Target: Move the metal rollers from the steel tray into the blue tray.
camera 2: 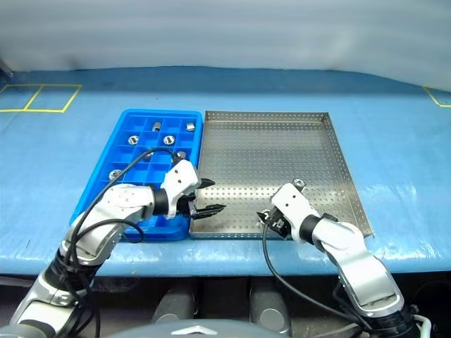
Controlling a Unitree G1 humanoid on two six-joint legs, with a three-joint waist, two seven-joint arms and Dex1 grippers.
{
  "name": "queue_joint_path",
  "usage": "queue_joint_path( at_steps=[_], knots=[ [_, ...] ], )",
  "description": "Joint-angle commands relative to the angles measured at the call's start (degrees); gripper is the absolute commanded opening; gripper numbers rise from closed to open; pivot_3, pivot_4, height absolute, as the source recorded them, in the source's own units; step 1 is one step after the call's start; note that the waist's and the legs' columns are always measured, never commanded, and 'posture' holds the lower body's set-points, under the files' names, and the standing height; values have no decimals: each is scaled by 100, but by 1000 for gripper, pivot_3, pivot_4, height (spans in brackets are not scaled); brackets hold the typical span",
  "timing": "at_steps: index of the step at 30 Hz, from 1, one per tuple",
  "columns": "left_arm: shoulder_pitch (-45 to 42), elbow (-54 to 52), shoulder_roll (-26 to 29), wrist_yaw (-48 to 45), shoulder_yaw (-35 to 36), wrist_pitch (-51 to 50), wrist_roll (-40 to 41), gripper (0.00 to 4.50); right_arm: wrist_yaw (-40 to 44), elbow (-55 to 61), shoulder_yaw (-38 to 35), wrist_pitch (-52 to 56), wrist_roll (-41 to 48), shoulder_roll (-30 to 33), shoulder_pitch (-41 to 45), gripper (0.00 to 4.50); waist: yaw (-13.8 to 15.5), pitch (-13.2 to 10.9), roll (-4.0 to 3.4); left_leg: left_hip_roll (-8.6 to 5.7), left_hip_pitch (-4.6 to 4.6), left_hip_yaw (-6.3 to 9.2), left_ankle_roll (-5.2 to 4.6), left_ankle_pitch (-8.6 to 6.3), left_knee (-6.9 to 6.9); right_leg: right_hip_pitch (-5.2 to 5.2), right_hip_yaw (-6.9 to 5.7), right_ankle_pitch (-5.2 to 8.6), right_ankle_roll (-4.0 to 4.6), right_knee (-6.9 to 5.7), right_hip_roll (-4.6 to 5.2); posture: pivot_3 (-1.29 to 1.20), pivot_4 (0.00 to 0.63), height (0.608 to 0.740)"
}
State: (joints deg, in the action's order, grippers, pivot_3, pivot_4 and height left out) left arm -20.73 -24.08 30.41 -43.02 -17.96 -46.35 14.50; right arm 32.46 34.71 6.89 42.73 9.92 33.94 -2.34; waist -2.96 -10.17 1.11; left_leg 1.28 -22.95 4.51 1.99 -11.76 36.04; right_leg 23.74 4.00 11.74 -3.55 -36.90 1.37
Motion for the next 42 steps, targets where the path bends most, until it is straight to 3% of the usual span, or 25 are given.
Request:
queue_joint_path(
  at_steps=[1, 12, 15, 17, 20, 23, 29, 33, 42],
  knots=[
    [-152, 23, -46, -57, -96, 199, -16, 3745, -82, 169, -88, 230, 149, -85, 35, 2904, -34, 0, 0, 0, -1, 0, 0, 0, 0, 0, 0, 0, 0, 1, 0, -60, 150, 740],
    [-76, -75, -11, -52, -156, 146, -18, 3745, -217, -429, 113, 681, 259, -304, 343, 2904, -72, 0, 0, -1, 0, 0, -1, 0, 0, 0, 1, 0, -1, 1, -1, -16, 150, 740],
    [-24, -141, 6, -23, -123, 107, 6, 3793, -235, -510, 177, 741, 209, -264, 409, 2308, -76, 0, 1, 0, 0, 1, -1, 0, -1, -1, 1, 0, 0, 1, -2, -10, 150, 740],
    [3, -165, 17, 0, -111, 91, 8, 3793, -217, -514, 196, 739, 216, -245, 419, 2308, -73, 0, 0, 0, 2, 1, -1, 0, 1, -2, 1, -1, -1, 0, -2, -7, 150, 740],
    [21, -175, 11, 63, -87, 70, 7, 3793, -205, -517, 197, 750, 235, -238, 434, 1728, -65, 0, 1, 0, 4, 1, -1, 0, 4, -4, 1, -1, -1, -1, -2, -4, 150, 740],
    [37, -178, -7, 133, -39, 67, 32, 3793, -220, -473, 204, 672, 213, -253, 491, 1665, -69, 0, 1, 0, 4, 1, -1, 0, 4, -5, 1, -1, -1, 0, -1, -3, 150, 740],
    [225, -299, -34, 404, 556, -125, 281, 3793, -247, -338, 268, 342, 161, -386, 907, 1665, -83, 0, 0, 3, 3, 0, -1, 0, 4, 1, 2, -1, -2, -5, -4, 17, 150, 740],
    [535, -607, 188, 547, 1035, -257, 371, 3793, -273, -610, 455, -424, 17, -720, 1481, 1665, -70, 0, 0, 4, 2, 2, -1, 0, -7, 4, 2, -1, -1, -3, -6, 46, 150, 740],
    [1023, -1299, -160, 2091, 2672, -884, 230, 3793, -220, -2672, 1019, -1542, -286, -1927, 3135, 1665, 116, -1, 1, 4, 1, 9, 0, 0, -8, 2, -4, -2, 0, -1, -7, 167, 150, 740]
  ],
)
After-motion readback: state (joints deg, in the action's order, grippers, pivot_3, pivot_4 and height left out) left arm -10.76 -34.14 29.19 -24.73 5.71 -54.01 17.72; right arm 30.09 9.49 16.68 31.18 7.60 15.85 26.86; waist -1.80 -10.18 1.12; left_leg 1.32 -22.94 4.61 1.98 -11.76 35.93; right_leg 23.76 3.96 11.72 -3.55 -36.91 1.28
